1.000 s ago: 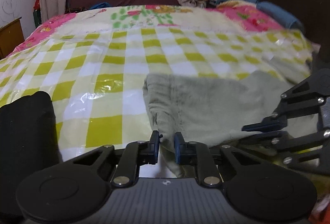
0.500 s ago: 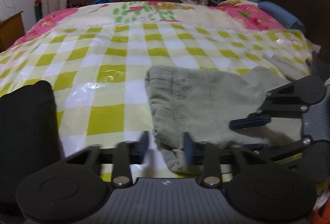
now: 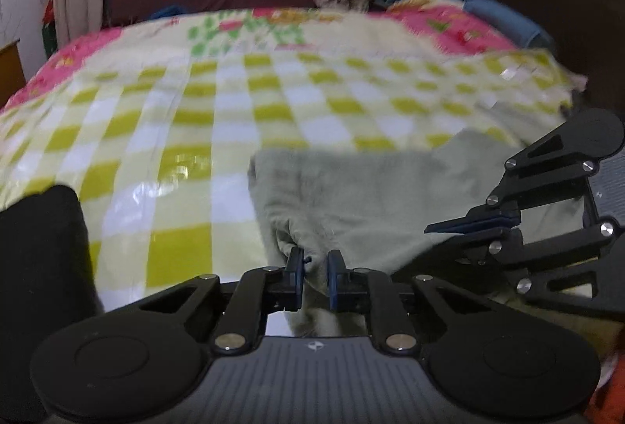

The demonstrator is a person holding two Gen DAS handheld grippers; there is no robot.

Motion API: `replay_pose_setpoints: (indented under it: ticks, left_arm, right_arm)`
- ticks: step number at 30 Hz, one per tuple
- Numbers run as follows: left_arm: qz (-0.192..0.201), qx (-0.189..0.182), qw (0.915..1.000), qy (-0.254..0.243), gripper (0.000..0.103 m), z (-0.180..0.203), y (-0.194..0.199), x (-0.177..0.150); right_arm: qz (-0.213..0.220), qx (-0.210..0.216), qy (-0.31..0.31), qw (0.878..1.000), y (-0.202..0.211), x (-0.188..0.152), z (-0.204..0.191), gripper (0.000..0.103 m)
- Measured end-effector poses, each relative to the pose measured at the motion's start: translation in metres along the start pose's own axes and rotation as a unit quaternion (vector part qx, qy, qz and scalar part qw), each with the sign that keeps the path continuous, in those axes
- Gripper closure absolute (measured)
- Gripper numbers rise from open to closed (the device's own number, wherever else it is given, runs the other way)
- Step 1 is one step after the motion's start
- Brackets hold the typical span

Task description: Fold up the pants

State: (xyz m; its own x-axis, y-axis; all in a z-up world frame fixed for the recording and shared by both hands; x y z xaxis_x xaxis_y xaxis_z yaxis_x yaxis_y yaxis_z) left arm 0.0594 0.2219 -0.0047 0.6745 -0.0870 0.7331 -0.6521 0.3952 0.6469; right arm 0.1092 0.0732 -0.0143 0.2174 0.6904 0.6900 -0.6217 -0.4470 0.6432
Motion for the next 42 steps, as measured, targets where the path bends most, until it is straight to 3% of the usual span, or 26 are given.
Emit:
replay_pose_setpoints:
  ticks: [4,7,9,11,13,15,20,25,29,31,33,35,38,42]
  left_arm:
    - [0.01,-0.006,0.9999,0.003,0.075,0.009,0.022,-0.005]
    - [-0.017,0.022,0.9995,0.013,0.075,0.003,0.006,-0.022]
    - [-0.04,0.043,0.9981,0.018,0.069,-0.005,-0.011,-0.034]
    - [-0.038,0.053,0.9976,0.024,0.066,-0.006,-0.01,-0.036]
    - [-0.03,0.061,0.9976,0.011,0.066,-0.001,0.0,-0.034]
    - [-0.033,0.085,0.9958,-0.011,0.066,0.003,0.008,-0.032]
    - [-0.011,0.095,0.9954,-0.006,0.066,0.012,0.021,-0.023]
    - [0.006,0.042,0.9986,-0.033,0.066,0.057,-0.007,-0.003]
    - [-0.003,-0.033,0.9983,-0.048,0.066,0.109,-0.058,0.011]
    - [-0.012,-0.067,0.996,-0.058,0.066,0.135,-0.083,0.014]
    - [-0.023,-0.092,0.993,-0.071,0.066,0.16,-0.104,0.016]
    - [-0.032,-0.112,0.9899,-0.081,0.066,0.182,-0.123,0.017]
    - [-0.042,-0.133,0.9872,-0.078,0.066,0.202,-0.141,0.019]
    - [-0.056,-0.141,0.9855,-0.075,0.066,0.215,-0.151,0.02]
  right_arm:
    - [0.013,0.012,0.001,1.0,0.024,0.002,-0.001,0.099]
    - [-0.029,0.041,-0.003,0.999,0.001,-0.016,-0.017,0.094]
    - [-0.068,0.053,0.003,0.996,-0.026,-0.03,-0.033,0.086]
    - [-0.054,0.038,0.008,0.998,-0.028,-0.03,-0.04,0.085]
    - [-0.036,0.043,-0.013,0.998,-0.015,-0.024,-0.032,0.069]
    - [-0.018,0.037,-0.031,0.999,0.001,-0.023,-0.019,0.061]
    - [-0.023,-0.014,-0.109,0.994,0.028,-0.045,0.027,0.06]
    - [-0.064,-0.132,-0.17,0.975,0.047,-0.098,0.09,0.06]
    - [-0.097,-0.235,-0.245,0.936,0.058,-0.145,0.165,0.059]
    - [-0.113,-0.266,-0.281,0.915,0.055,-0.163,0.2,0.057]
    - [-0.125,-0.283,-0.309,0.899,0.044,-0.175,0.234,0.057]
    - [-0.123,-0.291,-0.321,0.893,0.025,-0.175,0.259,0.055]
    - [-0.121,-0.291,-0.323,0.892,-0.001,-0.174,0.28,0.041]
    - [-0.16,-0.277,-0.33,0.888,-0.053,-0.182,0.295,0.042]
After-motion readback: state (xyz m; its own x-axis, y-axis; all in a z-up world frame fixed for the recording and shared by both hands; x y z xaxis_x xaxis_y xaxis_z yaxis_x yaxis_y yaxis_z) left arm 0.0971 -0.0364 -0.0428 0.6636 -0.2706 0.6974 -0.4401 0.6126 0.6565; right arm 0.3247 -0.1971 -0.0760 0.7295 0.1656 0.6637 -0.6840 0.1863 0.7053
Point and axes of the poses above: each gripper's, at about its wrist camera, not at the fingertips, and y roughly against the way its jaws point, z to its right, x to its top, the point moved 2 cm from there along -y, roughly the way its jaws point, and after that the axes turned 11 degrees about -x, right-handed, at the moved point
